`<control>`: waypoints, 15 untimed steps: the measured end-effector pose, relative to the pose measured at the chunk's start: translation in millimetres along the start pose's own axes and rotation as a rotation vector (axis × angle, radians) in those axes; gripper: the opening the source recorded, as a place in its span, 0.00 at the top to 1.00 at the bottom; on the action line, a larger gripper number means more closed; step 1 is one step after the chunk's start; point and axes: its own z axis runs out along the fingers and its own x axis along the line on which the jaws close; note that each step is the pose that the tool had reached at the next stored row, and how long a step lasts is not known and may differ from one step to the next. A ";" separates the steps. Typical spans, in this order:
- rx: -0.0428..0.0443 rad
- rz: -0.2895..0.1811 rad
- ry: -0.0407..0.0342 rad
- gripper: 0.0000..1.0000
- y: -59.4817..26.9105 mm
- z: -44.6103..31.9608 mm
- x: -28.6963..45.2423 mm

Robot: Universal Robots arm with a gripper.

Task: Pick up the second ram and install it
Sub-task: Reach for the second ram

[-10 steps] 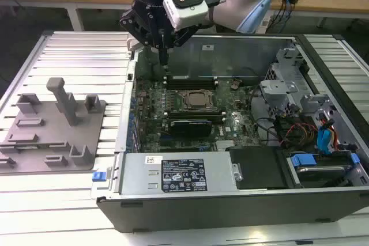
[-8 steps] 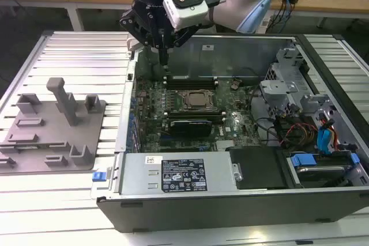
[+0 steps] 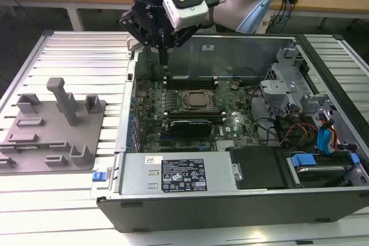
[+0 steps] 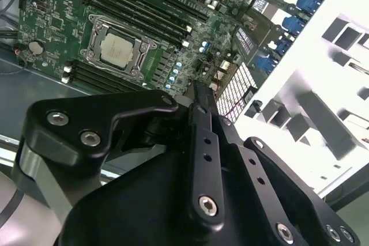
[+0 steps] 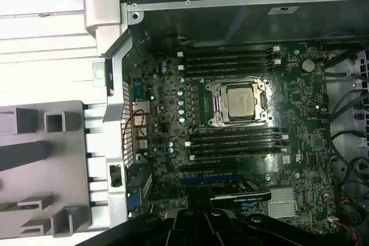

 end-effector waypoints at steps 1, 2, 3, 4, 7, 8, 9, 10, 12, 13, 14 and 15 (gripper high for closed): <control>0.0002 0.000 0.0001 0.92 -0.2 -0.1 1.7; 0.0002 0.000 0.0001 0.92 -0.4 -0.2 4.3; 0.0002 0.000 0.0001 0.92 -0.5 -0.2 6.6; 0.0001 0.000 0.0001 0.92 -0.6 -0.2 8.4; 0.0002 0.000 0.0001 0.92 -1.1 -0.4 14.8; 0.0002 0.000 0.0001 0.92 -1.3 -0.5 16.5; 0.0002 0.000 0.0001 0.92 -1.5 -0.5 20.1; 0.0001 0.000 0.0000 0.92 -1.6 -0.5 21.4; 0.0002 0.000 0.0001 0.92 -1.9 -0.6 25.9; 0.0002 0.000 0.0001 0.92 -2.1 -0.7 27.9; 0.0002 0.000 0.0001 0.92 -2.2 -0.7 31.2; 0.0002 0.000 0.0001 0.92 -2.3 -0.7 34.6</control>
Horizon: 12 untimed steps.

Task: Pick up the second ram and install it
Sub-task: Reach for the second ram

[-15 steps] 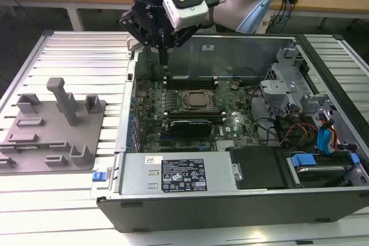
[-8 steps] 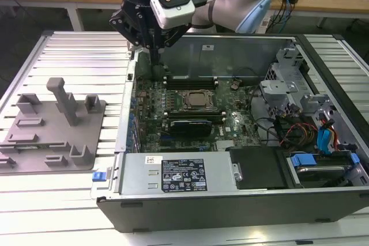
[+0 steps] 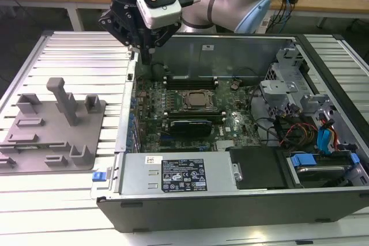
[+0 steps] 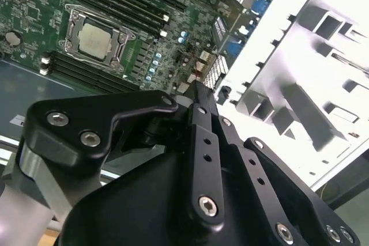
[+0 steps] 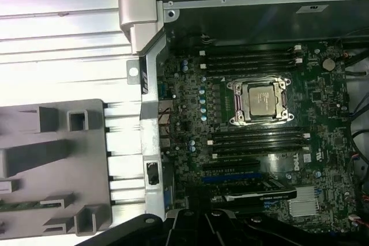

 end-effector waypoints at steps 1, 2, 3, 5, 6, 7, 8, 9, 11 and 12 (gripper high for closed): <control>0.0000 0.000 0.0000 0.92 -0.1 0.0 2.4; 0.0000 0.000 0.0000 0.92 -0.3 -0.1 5.5; 0.0000 0.000 0.0000 0.92 -0.5 -0.1 8.6; 0.0000 0.000 0.0000 0.92 -0.8 -0.1 12.8; 0.0000 0.000 0.0000 0.92 -1.0 -0.1 15.1; -0.0001 0.000 -0.0002 0.92 -1.1 -0.1 17.3; 0.0000 0.000 -0.0001 0.92 -1.3 -0.1 19.4; 0.0000 0.000 -0.0001 0.92 -1.5 -0.1 21.4; 0.0000 0.000 -0.0001 0.92 -1.8 0.1 25.5; 0.0000 0.000 -0.0001 0.92 -1.8 0.1 26.3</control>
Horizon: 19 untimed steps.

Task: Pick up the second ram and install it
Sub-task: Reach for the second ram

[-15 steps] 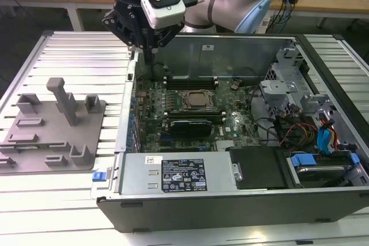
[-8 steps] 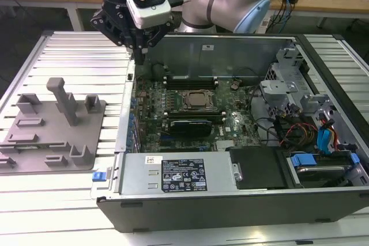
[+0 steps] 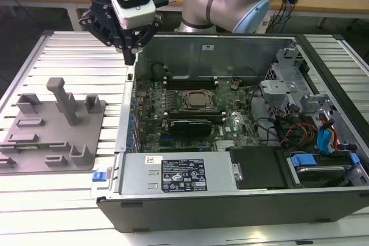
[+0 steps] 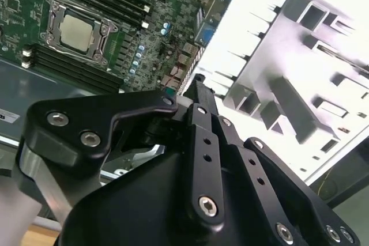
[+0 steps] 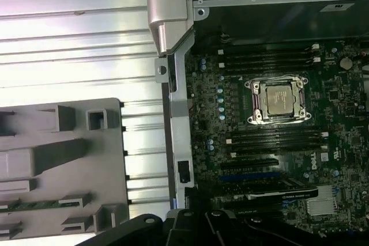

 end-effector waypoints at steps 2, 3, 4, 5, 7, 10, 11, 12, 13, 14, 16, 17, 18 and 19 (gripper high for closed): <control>0.0000 0.000 0.0001 0.92 -0.2 0.0 2.8; 0.0000 0.000 0.0000 0.92 -0.4 0.1 5.1; 0.0000 0.000 0.0000 0.92 -0.6 0.1 8.6; 0.0000 0.000 0.0000 0.92 -0.9 0.1 12.2; 0.0001 0.000 0.0000 0.92 -1.3 0.2 16.6; 0.0000 0.000 0.0000 0.92 -1.8 0.3 23.3; 0.0000 0.000 -0.0001 0.92 -2.0 0.3 26.4; 0.0000 0.000 -0.0001 0.92 -2.3 0.3 30.7; 0.0000 0.000 -0.0002 0.92 -2.6 0.3 33.6; 0.0000 0.000 -0.0003 0.92 -2.9 0.3 38.3; -0.0001 0.000 -0.0007 0.92 -3.7 0.4 48.7; 0.0000 0.000 -0.0007 0.92 -4.0 0.4 52.8; 0.0000 0.000 -0.0008 0.92 -4.3 0.4 56.2; -0.0001 0.000 -0.0008 0.92 -4.4 0.4 57.7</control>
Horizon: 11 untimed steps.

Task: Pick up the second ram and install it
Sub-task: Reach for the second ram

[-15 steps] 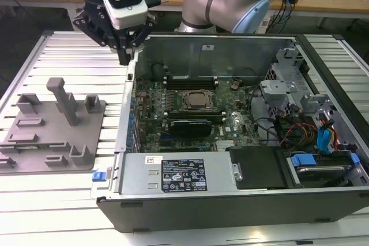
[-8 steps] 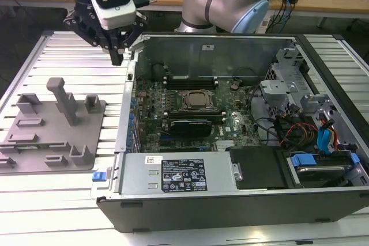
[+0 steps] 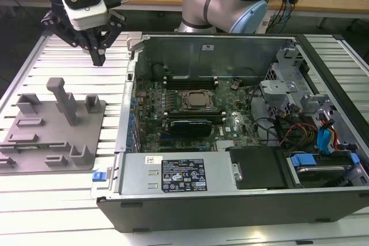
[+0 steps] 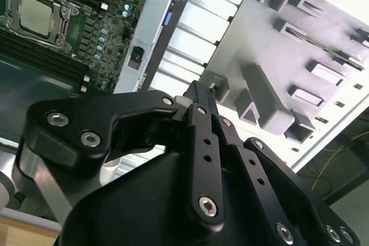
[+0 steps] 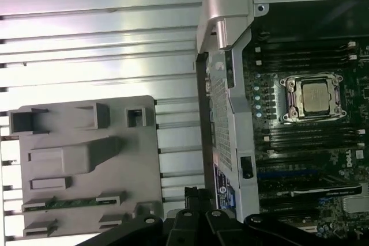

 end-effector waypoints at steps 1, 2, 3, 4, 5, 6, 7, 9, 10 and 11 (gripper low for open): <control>0.0000 0.000 0.0000 0.92 -0.1 0.0 1.8; 0.0001 0.000 0.0000 0.92 -0.4 0.0 4.8; 0.0000 0.000 -0.0003 0.92 -0.7 0.2 8.7; 0.0000 0.000 -0.0003 0.92 -0.9 0.3 11.4; 0.0000 0.000 -0.0006 0.92 -1.4 0.4 17.7; 0.0000 0.000 -0.0008 0.92 -1.7 0.5 22.6; -0.0001 0.000 -0.0011 0.92 -2.0 0.6 25.5; -0.0001 0.000 -0.0016 0.92 -2.4 0.9 31.7; -0.0001 0.000 -0.0017 0.92 -2.6 1.1 33.7; -0.0002 0.000 -0.0020 0.92 -3.0 1.4 38.6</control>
